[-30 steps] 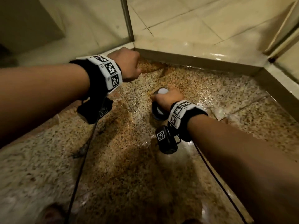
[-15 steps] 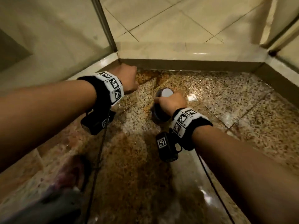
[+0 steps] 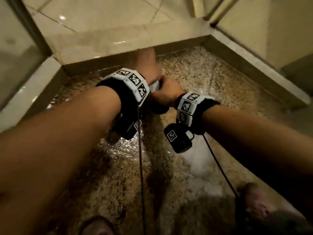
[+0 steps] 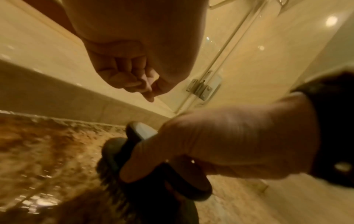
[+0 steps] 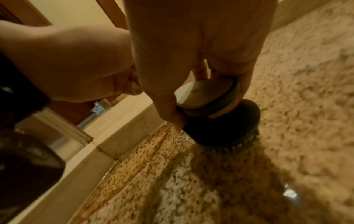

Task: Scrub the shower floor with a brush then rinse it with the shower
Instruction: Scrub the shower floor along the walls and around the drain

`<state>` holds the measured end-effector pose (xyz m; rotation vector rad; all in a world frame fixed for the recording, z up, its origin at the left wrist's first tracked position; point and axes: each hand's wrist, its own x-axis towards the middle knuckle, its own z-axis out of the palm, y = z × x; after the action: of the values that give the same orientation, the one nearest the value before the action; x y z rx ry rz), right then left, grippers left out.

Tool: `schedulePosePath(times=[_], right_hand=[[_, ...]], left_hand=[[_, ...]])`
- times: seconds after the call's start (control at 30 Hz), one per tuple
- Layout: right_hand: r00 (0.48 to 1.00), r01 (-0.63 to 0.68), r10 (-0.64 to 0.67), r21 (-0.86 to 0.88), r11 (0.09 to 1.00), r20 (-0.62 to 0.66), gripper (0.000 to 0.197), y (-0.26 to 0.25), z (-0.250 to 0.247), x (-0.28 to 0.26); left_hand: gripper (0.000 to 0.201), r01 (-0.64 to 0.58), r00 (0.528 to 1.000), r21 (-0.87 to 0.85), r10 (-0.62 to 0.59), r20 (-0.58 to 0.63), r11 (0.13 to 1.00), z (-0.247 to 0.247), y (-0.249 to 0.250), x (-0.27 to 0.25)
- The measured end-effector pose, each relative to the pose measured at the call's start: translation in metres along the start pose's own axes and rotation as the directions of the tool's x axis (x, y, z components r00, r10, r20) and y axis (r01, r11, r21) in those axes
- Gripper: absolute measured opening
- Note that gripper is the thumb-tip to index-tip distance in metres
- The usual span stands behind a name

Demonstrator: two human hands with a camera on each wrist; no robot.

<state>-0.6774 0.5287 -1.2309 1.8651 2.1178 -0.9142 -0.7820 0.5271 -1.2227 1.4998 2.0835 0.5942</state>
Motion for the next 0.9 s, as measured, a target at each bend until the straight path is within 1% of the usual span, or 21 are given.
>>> schedulePosePath(times=[0.03, 0.13, 0.17, 0.23, 0.3, 0.33, 0.43, 0.53, 0.63, 0.73, 0.77, 0.83, 0.9], right_hand=[[1.0, 0.024, -0.024, -0.034, 0.999, -0.005, 0.064, 0.002, -0.003, -0.001], [0.998, 0.061, -0.06, -0.154, 0.986, 0.011, 0.036, 0.024, -0.016, -0.013], [0.997, 0.081, -0.078, -0.203, 0.976, 0.021, 0.031, 0.031, -0.02, -0.017], [0.994, 0.107, -0.094, -0.268, 0.958, 0.06, 0.034, 0.049, -0.026, -0.026], [0.992, 0.121, -0.107, -0.294, 0.948, 0.065, 0.053, 0.068, -0.031, -0.033], [0.991, 0.128, -0.115, -0.297, 0.946, 0.062, 0.058, 0.078, -0.034, -0.036], [0.993, 0.117, -0.114, -0.283, 0.952, 0.026, 0.061, 0.11, -0.047, -0.042], [0.992, 0.118, -0.122, -0.214, 0.97, -0.009, 0.061, 0.126, -0.054, -0.042], [0.994, 0.094, -0.098, -0.073, 0.993, -0.056, 0.065, 0.137, -0.05, -0.034], [0.993, 0.108, -0.104, 0.084, 0.991, -0.051, 0.076, 0.131, -0.032, -0.024], [0.993, 0.118, -0.115, 0.141, 0.983, -0.029, 0.078, 0.124, -0.023, -0.023], [0.992, 0.118, -0.126, 0.229, 0.966, 0.022, 0.077, 0.113, -0.007, -0.023], [0.984, 0.145, -0.166, 0.271, 0.952, 0.057, 0.071, 0.093, 0.006, -0.024]], left_hand=[[0.024, 0.003, 1.0, -0.007, -0.003, 0.004, 1.0, 0.006, 0.002, 0.0], [0.025, -0.005, 0.998, -0.021, 0.006, 0.069, 1.0, 0.028, 0.013, -0.005], [0.024, -0.007, 0.997, -0.007, 0.007, 0.083, 1.0, 0.033, 0.015, -0.007], [0.024, -0.013, 0.994, 0.043, 0.009, 0.109, 0.999, 0.042, 0.02, -0.013], [0.025, -0.052, 0.992, 0.113, 0.038, 0.121, 0.992, 0.049, 0.026, -0.016], [0.024, -0.084, 0.989, 0.133, 0.066, 0.133, 0.988, 0.051, 0.031, -0.017], [0.022, -0.163, 0.98, 0.193, 0.136, 0.147, 0.968, 0.056, 0.051, -0.022], [0.021, -0.194, 0.975, 0.225, 0.162, 0.15, 0.955, 0.054, 0.07, -0.025], [0.018, -0.192, 0.977, 0.286, 0.156, 0.145, 0.939, 0.047, 0.084, -0.028], [0.016, -0.136, 0.985, 0.342, 0.091, 0.143, 0.93, 0.027, 0.079, -0.032], [0.017, -0.1, 0.99, 0.354, 0.056, 0.132, 0.93, 0.016, 0.075, -0.035], [0.017, -0.023, 0.994, 0.305, -0.01, 0.108, 0.952, -0.003, 0.068, -0.04], [0.016, 0.046, 0.996, 0.289, -0.066, 0.059, 0.956, -0.024, 0.066, -0.045]])
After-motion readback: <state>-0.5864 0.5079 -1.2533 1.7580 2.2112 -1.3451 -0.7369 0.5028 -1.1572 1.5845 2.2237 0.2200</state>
